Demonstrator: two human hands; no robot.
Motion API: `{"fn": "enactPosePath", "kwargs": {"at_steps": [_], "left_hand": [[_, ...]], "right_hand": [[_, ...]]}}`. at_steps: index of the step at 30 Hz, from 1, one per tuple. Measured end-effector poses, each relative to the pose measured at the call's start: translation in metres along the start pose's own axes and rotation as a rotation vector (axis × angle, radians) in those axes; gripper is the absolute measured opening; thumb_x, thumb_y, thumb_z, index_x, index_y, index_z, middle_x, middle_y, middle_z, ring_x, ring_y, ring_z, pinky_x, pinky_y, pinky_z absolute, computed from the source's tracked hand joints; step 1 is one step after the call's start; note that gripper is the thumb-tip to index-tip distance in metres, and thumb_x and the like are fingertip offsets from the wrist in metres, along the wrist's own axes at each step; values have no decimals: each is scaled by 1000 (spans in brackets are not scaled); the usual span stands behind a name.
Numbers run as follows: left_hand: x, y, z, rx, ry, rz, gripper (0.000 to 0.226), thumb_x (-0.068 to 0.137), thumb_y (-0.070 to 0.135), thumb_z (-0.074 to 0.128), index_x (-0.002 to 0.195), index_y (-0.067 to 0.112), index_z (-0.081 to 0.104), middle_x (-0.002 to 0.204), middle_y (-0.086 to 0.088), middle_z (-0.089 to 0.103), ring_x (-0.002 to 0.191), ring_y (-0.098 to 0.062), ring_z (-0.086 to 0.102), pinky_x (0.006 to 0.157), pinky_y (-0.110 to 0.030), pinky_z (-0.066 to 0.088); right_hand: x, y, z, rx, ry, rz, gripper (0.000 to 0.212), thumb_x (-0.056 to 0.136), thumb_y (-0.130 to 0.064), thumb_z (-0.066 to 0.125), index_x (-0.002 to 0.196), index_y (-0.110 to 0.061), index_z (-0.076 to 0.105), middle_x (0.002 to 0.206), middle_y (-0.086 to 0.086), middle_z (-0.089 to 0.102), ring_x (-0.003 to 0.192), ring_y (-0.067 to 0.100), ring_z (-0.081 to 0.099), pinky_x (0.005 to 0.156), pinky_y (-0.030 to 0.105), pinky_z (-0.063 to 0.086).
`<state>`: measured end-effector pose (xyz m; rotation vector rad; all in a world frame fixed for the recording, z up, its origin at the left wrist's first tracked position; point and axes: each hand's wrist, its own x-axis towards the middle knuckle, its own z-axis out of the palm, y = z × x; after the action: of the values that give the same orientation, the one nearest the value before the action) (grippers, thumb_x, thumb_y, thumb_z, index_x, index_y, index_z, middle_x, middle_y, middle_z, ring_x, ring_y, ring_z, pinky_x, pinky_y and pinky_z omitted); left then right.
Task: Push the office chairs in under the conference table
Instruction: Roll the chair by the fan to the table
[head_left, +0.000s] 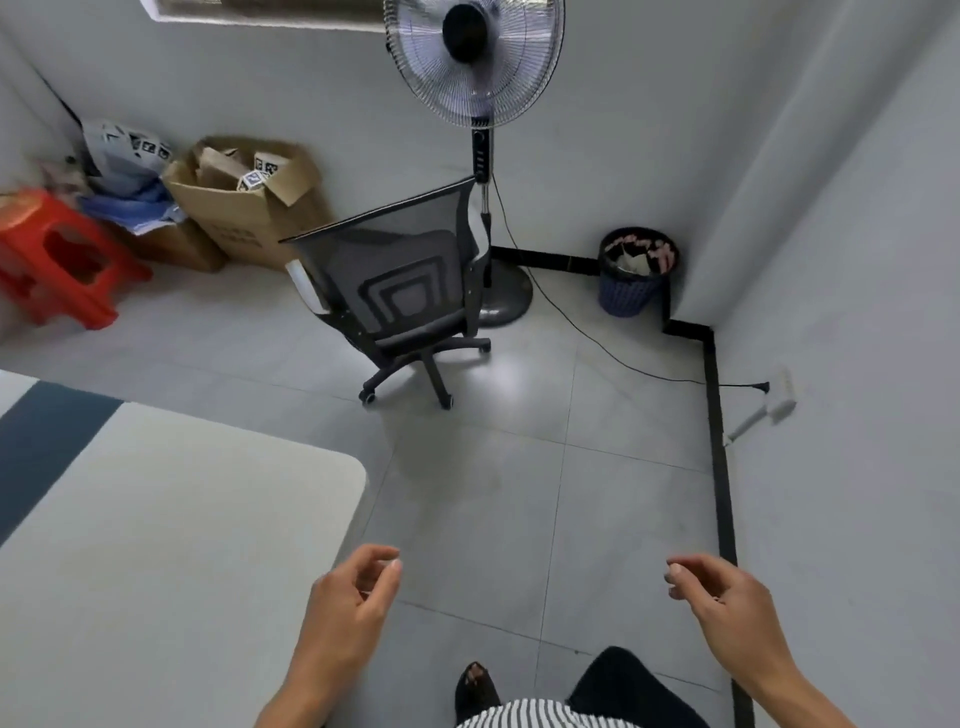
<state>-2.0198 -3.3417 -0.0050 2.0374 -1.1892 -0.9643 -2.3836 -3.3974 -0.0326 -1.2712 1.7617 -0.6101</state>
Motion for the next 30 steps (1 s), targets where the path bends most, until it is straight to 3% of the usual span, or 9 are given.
{"fn": "enactPosePath", "kwargs": {"at_steps": [4, 6, 8, 11, 15, 18, 22, 27, 30], "left_hand": [[65, 24, -3, -38, 29, -13, 4, 78, 35, 64, 81, 37, 66, 74, 4, 72, 71, -14, 68, 67, -28, 54], [101, 41, 1, -47, 53, -15, 14, 82, 26, 66, 83, 40, 65, 77, 5, 73, 70, -15, 69, 67, -29, 53], [138, 60, 6, -55, 92, -23, 23, 84, 20, 66, 82, 43, 64, 78, 6, 73, 70, -16, 69, 68, -31, 53], [190, 96, 12, -108, 154, -30, 9, 80, 34, 63, 81, 44, 65, 77, 5, 73, 71, -18, 69, 69, -35, 54], [250, 144, 8, -127, 231, -19, 4, 80, 36, 63, 80, 35, 67, 72, -2, 72, 72, -20, 69, 74, -44, 57], [286, 166, 0, -116, 293, -33, 13, 86, 21, 62, 82, 32, 66, 74, -2, 72, 75, -19, 69, 75, -42, 57], [331, 175, -21, -101, 374, -73, 9, 86, 21, 62, 86, 28, 67, 77, 2, 72, 77, -15, 68, 75, -40, 57], [404, 179, -58, -30, 522, -53, 6, 87, 20, 61, 89, 23, 66, 88, 2, 68, 80, -12, 63, 69, -31, 50], [470, 170, -88, 76, 597, 3, 8, 88, 21, 59, 92, 20, 65, 96, -1, 63, 87, -19, 59, 79, -35, 48]], "right_hand": [[55, -16, -6, 30, 38, 41, 10, 85, -19, 66, 79, -26, 70, 73, -5, 74, 71, 8, 71, 74, 39, 56], [98, -25, -9, 37, 39, 42, 10, 85, -18, 66, 79, -25, 70, 74, -5, 74, 70, 7, 71, 73, 39, 56], [149, -39, -9, 29, 28, 15, 11, 85, -18, 67, 78, -26, 70, 72, -6, 74, 68, 3, 70, 68, 33, 56], [230, -72, -8, 14, -18, -49, 12, 85, -17, 67, 77, -26, 70, 70, -5, 74, 66, 3, 69, 62, 20, 52], [326, -139, -3, -25, -99, -178, 10, 84, -18, 68, 78, -26, 70, 69, -7, 74, 68, 9, 71, 67, 28, 53], [384, -195, 7, -56, -157, -293, 14, 83, -19, 68, 76, -30, 70, 72, -12, 73, 67, 9, 70, 67, 33, 53], [441, -264, 37, -108, -231, -422, 12, 83, -20, 68, 78, -31, 70, 69, -6, 73, 69, 11, 70, 68, 37, 56], [492, -345, 86, -161, -209, -607, 13, 84, -20, 65, 81, -33, 69, 76, -14, 70, 69, 2, 63, 64, 26, 51], [525, -395, 121, -225, -136, -743, 11, 84, -20, 65, 93, -24, 71, 87, -14, 67, 72, -1, 60, 69, 27, 50]]}}
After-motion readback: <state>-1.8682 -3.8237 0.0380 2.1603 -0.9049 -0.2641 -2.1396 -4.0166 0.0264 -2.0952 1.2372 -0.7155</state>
